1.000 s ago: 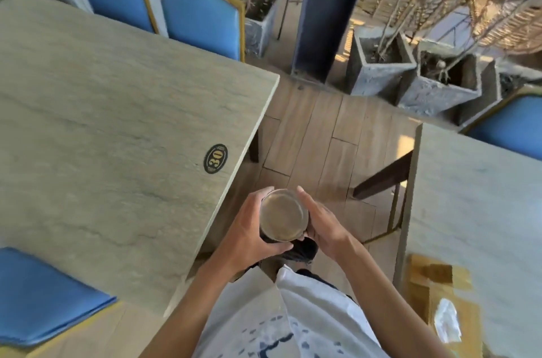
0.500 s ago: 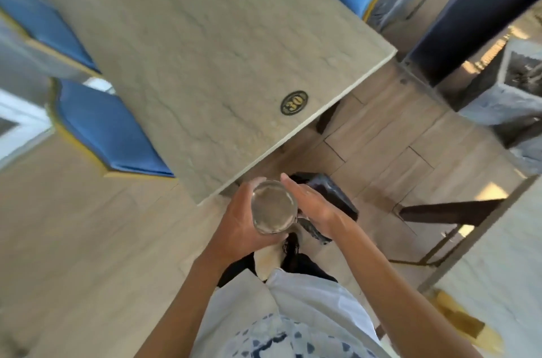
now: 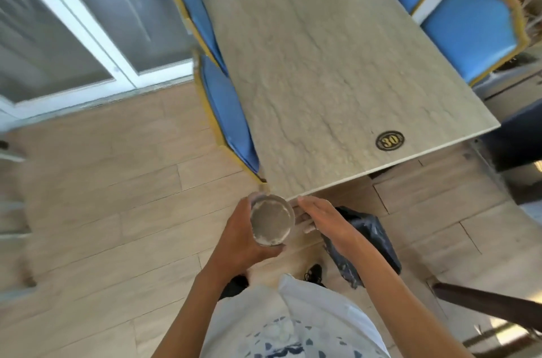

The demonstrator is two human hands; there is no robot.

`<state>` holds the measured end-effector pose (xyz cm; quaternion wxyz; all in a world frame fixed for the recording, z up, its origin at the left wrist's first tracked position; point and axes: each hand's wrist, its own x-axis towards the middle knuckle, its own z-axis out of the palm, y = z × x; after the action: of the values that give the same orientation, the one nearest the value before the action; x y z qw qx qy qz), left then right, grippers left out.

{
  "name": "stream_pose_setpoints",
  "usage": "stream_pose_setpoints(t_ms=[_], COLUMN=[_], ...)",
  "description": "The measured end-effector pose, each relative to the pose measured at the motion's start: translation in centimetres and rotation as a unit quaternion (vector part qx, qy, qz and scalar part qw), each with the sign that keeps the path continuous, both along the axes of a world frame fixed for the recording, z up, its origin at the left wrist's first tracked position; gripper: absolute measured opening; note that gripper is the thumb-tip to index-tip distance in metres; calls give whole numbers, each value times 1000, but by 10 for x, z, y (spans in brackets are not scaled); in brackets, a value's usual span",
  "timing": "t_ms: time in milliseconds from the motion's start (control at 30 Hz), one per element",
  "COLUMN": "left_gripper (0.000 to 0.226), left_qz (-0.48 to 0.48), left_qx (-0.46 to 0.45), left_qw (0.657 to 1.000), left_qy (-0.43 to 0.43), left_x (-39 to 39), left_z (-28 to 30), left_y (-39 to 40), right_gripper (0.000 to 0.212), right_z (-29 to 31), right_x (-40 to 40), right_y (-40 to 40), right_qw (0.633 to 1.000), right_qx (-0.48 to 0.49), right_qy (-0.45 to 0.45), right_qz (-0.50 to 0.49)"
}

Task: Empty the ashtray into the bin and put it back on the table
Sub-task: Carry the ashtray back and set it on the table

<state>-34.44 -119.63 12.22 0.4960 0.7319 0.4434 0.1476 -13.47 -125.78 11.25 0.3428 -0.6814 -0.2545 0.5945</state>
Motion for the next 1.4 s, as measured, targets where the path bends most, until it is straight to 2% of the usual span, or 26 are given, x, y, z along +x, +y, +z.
stream_pose_setpoints(t_ms=[200, 333, 567, 833, 1033, 1267, 1400], left_gripper=[105, 104, 109, 106, 104, 104, 104], left_qz=[42, 66, 118, 170, 171, 105, 49], left_qx=[9, 26, 49, 61, 58, 29, 48], left_qw=[999, 997, 992, 984, 983, 994, 997], left_qy=[-5, 1, -9, -2, 24, 31, 21], left_x=[-110, -171, -234, -269, -280, -252, -228], left_z=[-3, -5, -6, -13, -27, -18, -11], left_y=[59, 94, 142, 218, 326, 491, 579], right_gripper=[30, 20, 21, 26, 19, 15, 19], right_z=[-5, -3, -3, -25, -47, -51, -36], right_x=[-99, -147, -194, -227, -228, -201, -187], right_y=[70, 113, 184, 295, 410, 546, 614], right_qw=[1000, 997, 993, 991, 989, 995, 993], right_qx=[2, 14, 18, 22, 30, 5, 15], right_qy=[-29, -65, -83, -89, -103, -95, -116], right_qz=[-10, 30, 77, 100, 103, 40, 33])
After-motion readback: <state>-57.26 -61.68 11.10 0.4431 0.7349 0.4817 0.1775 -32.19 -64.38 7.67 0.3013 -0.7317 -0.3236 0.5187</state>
